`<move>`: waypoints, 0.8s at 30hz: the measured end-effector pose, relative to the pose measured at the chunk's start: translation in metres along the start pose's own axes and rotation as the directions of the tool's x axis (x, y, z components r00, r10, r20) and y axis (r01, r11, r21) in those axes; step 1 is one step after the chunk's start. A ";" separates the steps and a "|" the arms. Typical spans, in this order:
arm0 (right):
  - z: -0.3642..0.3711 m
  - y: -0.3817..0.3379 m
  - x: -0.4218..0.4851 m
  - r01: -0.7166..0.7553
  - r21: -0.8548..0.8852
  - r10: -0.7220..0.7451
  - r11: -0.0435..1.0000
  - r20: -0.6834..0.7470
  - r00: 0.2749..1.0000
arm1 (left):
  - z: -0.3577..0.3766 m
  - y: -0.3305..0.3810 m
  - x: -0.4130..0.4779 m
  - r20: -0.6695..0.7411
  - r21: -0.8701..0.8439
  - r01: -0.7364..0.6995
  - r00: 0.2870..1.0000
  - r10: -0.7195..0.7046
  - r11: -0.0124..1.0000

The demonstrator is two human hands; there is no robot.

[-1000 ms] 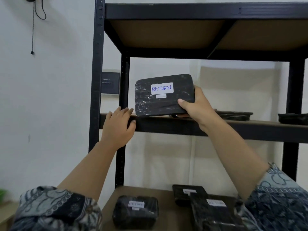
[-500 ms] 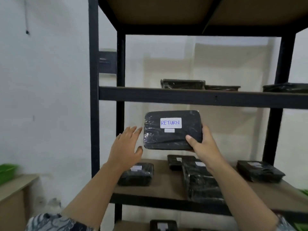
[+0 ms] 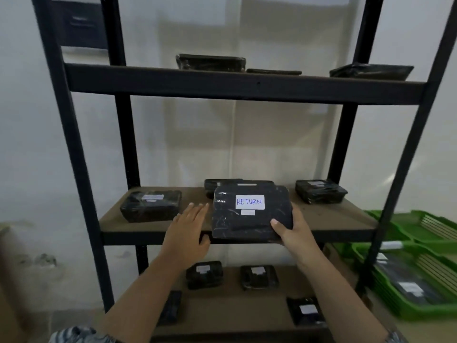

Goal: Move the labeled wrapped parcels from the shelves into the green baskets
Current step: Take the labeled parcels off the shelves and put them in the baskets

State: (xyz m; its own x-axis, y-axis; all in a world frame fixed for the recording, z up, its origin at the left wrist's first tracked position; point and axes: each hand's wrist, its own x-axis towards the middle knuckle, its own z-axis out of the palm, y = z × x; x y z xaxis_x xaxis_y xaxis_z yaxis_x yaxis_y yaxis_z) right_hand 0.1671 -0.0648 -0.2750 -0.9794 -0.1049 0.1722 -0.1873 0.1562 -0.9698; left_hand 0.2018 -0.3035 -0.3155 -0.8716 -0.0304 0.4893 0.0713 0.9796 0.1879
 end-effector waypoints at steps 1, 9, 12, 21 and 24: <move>-0.011 0.008 -0.004 -0.018 0.002 0.018 1.000 -0.016 1.000 | 0.008 0.011 -0.004 0.009 -0.010 -0.005 1.000 0.005 1.000; -0.124 0.082 -0.024 -0.213 0.074 0.218 0.974 -0.060 0.974 | 0.068 0.124 -0.032 0.114 -0.073 -0.010 0.993 0.018 0.997; -0.173 0.108 -0.035 -0.230 0.119 0.240 0.966 -0.082 0.967 | 0.092 0.172 -0.042 0.150 -0.110 0.016 0.989 0.001 0.994; -0.297 0.174 -0.065 -0.309 0.123 0.324 0.943 -0.133 0.937 | 0.159 0.290 -0.069 0.307 -0.184 0.030 0.951 0.028 0.983; -0.322 0.183 -0.071 -0.349 0.188 0.376 0.918 -0.128 0.918 | 0.177 0.316 -0.069 0.341 -0.210 0.014 0.938 0.060 0.978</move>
State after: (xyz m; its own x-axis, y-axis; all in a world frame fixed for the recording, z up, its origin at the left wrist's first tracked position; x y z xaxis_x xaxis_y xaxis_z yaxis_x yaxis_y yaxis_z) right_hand 0.1785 0.2876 -0.4096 -0.9790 0.0879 -0.1840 0.1844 -0.0043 -0.9828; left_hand 0.1986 0.0435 -0.4407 -0.9788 0.0984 0.1799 0.1599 0.9153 0.3696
